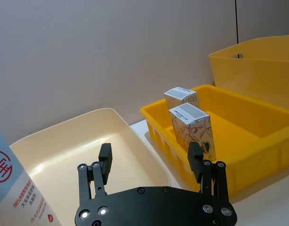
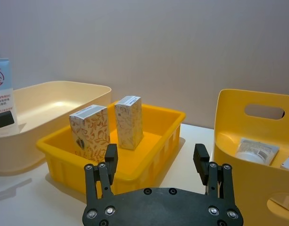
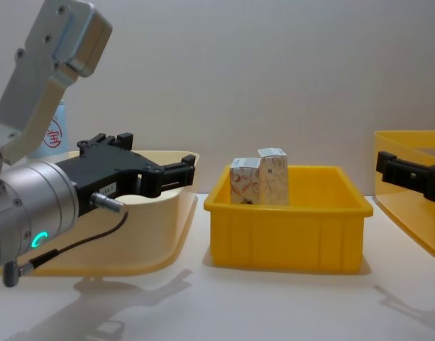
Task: Bimanual collaborative sorting of washing and personal care products
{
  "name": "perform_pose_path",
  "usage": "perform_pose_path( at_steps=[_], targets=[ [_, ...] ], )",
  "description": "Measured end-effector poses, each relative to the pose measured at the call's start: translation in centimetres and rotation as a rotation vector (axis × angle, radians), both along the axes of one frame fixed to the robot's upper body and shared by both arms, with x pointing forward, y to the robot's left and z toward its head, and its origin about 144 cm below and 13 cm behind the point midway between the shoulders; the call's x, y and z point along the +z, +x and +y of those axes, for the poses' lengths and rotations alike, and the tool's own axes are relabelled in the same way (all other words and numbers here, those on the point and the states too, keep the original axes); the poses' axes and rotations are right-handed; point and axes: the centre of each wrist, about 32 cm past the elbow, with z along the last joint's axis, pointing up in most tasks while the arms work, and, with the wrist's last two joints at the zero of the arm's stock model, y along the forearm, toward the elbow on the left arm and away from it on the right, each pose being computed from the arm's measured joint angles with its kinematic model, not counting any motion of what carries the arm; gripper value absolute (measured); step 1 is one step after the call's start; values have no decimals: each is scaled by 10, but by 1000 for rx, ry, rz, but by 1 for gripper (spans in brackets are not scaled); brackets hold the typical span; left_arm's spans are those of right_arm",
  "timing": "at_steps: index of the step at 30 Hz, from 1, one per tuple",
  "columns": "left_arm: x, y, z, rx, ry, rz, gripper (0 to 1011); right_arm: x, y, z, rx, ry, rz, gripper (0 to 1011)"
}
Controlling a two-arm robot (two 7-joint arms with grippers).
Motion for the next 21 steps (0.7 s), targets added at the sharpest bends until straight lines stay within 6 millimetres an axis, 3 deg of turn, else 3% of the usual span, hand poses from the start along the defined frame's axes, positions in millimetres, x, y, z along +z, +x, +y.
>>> perform_pose_path(
  at_steps=[21],
  targets=[
    [0,0,0,0,0,0,1002,0,0,0,0,0,0,1001]
  ],
)
